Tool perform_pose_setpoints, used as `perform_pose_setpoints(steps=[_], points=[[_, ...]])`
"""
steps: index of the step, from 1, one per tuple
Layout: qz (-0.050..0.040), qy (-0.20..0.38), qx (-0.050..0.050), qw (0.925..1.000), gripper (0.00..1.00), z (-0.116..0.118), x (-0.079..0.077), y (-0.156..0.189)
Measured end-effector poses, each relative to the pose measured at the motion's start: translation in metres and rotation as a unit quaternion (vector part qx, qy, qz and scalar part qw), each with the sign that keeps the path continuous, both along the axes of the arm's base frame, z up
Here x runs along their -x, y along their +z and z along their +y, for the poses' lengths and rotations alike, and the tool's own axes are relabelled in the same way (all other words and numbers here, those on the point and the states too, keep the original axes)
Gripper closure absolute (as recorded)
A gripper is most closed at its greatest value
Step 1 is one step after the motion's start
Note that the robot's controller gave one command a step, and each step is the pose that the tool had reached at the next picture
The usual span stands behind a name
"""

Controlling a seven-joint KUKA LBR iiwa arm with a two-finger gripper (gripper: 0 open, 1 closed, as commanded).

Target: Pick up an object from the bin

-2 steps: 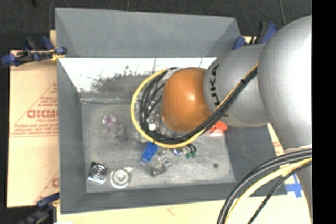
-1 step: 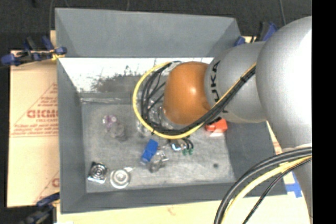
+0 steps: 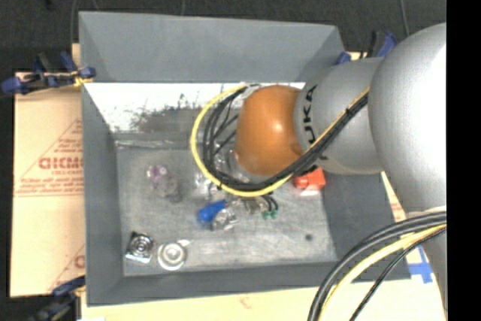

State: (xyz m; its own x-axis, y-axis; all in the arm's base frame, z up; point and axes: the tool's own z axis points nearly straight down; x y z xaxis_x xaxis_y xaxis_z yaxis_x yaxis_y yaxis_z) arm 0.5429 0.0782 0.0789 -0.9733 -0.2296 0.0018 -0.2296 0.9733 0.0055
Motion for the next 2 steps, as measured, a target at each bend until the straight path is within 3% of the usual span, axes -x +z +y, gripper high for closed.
perform_pose_setpoints(steps=[1, 2], points=[[-0.0061, 0.003, 0.001, 1.0, 1.0, 0.024, 0.025, 0.104], [-0.0084, 0.002, 0.002, 1.0, 1.0, 0.009, 0.002, 0.224]])
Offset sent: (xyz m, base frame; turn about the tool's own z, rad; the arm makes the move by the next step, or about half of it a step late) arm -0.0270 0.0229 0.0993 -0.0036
